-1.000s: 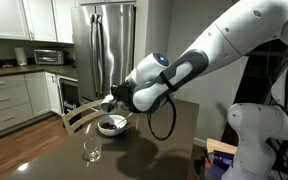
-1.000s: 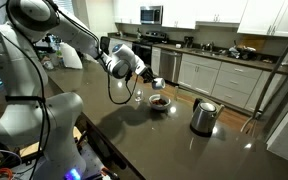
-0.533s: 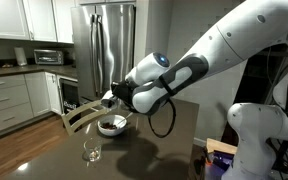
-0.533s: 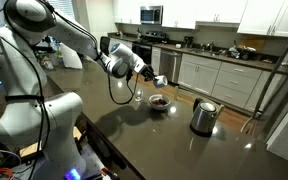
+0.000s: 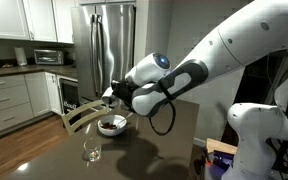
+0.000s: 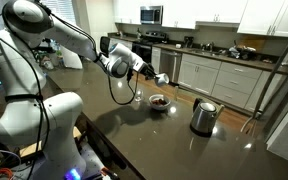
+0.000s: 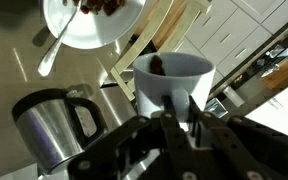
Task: Pour the contents from the white cup into the white bowl
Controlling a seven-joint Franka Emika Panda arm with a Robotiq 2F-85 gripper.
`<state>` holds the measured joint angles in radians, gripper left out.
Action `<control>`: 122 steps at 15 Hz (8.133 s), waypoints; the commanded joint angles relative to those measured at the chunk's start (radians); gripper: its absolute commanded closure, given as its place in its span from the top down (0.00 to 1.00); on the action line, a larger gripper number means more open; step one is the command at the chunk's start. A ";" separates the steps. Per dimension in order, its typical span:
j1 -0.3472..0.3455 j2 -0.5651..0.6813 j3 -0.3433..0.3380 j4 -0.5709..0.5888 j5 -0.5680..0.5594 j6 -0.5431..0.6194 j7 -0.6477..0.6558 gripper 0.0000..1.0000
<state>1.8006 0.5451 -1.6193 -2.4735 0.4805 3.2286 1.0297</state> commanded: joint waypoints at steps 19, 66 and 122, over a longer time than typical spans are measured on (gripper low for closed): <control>-0.116 0.006 0.150 -0.006 0.020 -0.016 -0.026 0.04; -0.345 -1.075 0.277 -0.112 -0.027 0.078 -0.026 0.04; -0.291 -1.336 0.236 -0.260 0.081 -0.047 -0.043 0.04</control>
<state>1.4867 -0.7935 -1.3743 -2.7473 0.5231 3.2094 0.9823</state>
